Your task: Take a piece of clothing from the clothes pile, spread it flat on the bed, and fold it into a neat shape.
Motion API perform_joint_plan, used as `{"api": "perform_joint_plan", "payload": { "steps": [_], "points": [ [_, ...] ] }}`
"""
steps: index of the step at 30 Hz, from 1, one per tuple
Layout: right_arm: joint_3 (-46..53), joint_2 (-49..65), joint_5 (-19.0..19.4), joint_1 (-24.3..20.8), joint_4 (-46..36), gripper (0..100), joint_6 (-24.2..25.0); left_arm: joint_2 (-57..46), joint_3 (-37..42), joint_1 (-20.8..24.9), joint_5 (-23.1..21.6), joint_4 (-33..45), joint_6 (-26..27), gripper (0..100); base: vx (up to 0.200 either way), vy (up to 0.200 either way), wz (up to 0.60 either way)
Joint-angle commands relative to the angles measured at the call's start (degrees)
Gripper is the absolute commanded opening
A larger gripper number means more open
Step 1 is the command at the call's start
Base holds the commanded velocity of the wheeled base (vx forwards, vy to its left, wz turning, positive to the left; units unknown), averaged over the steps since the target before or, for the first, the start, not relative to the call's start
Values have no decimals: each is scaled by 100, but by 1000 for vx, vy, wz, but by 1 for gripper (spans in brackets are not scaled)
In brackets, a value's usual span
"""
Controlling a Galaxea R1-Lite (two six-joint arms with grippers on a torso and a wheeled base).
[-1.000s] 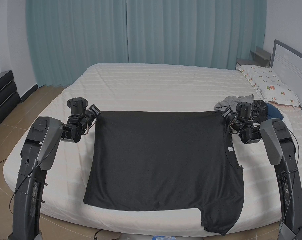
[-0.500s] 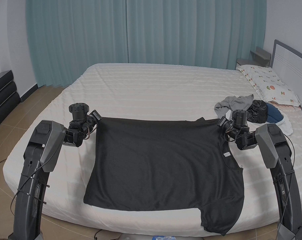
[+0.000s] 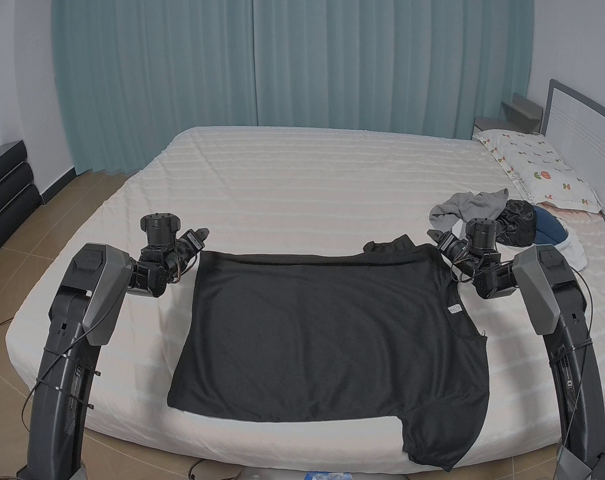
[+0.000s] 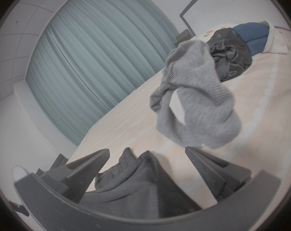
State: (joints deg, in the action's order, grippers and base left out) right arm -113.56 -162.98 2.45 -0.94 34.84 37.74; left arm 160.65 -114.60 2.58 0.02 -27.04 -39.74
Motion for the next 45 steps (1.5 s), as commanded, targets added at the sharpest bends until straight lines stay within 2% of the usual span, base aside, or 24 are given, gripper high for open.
{"api": "perform_joint_plan", "payload": {
  "steps": [1,4,6,9,12,14,15,16,20,21,22,24,27,31,34,37,42,45],
  "points": [
    [721,785,1,217,58,100,58,-473,140,-153,24,331,-51,100,0,0,0],
    [1301,1233,10,296,67,100,216,-860,509,-214,24,445,-78,100,0,0,0],
    [2312,1980,107,384,84,100,506,-1624,1467,-320,-55,428,-86,100,0,0,0],
    [3208,2516,124,419,163,100,550,-2345,2469,-311,-64,401,-104,100,0,0,0],
    [4272,3061,115,445,506,100,585,-3101,3480,-285,-125,410,-368,100,0,0,0],
    [4641,3263,133,445,629,100,629,-3294,3726,-285,-161,445,-473,100,0,0,0],
    [5564,3782,274,428,884,100,752,-3822,4403,-267,-187,463,-719,100,0,0,0],
    [5792,3923,361,428,937,100,752,-3962,4605,-267,-205,436,-754,100,0,0,0],
    [7304,4766,871,472,1411,100,717,-5008,5958,-197,-793,410,-930,100,0,0,0],
    [7339,4793,889,463,1420,100,717,-5043,5994,-197,-837,410,-948,100,0,0,0],
    [7814,4986,1047,472,1614,100,682,-5395,6398,-188,-1224,410,-1229,100,0,0,0],
    [8253,5109,1144,419,1754,100,620,-5667,6776,-179,-1541,410,-1493,100,0,0,0],
    [8631,5100,1232,349,1842,100,497,-5808,7127,-83,-1628,401,-1528,100,0,0,0],
    [9176,4907,1636,296,2167,100,365,-5817,7707,93,-1628,392,-1519,100,-50,0,0],
    [9369,4837,1689,296,2519,100,357,-5676,7989,181,-1602,304,-1493,100,-200,0,0],
    [9545,4837,1697,358,2765,100,365,-5395,8164,251,-1567,-21,-1484,100,-200,0,0],
    [9668,4793,1715,340,2906,100,365,-4709,8648,260,-1620,-1234,-1458,100,-200,0,0],
    [9668,4731,1715,340,2906,100,365,-4446,8780,260,-1628,-1664,-1361,100,0,0,0]
  ]
}}
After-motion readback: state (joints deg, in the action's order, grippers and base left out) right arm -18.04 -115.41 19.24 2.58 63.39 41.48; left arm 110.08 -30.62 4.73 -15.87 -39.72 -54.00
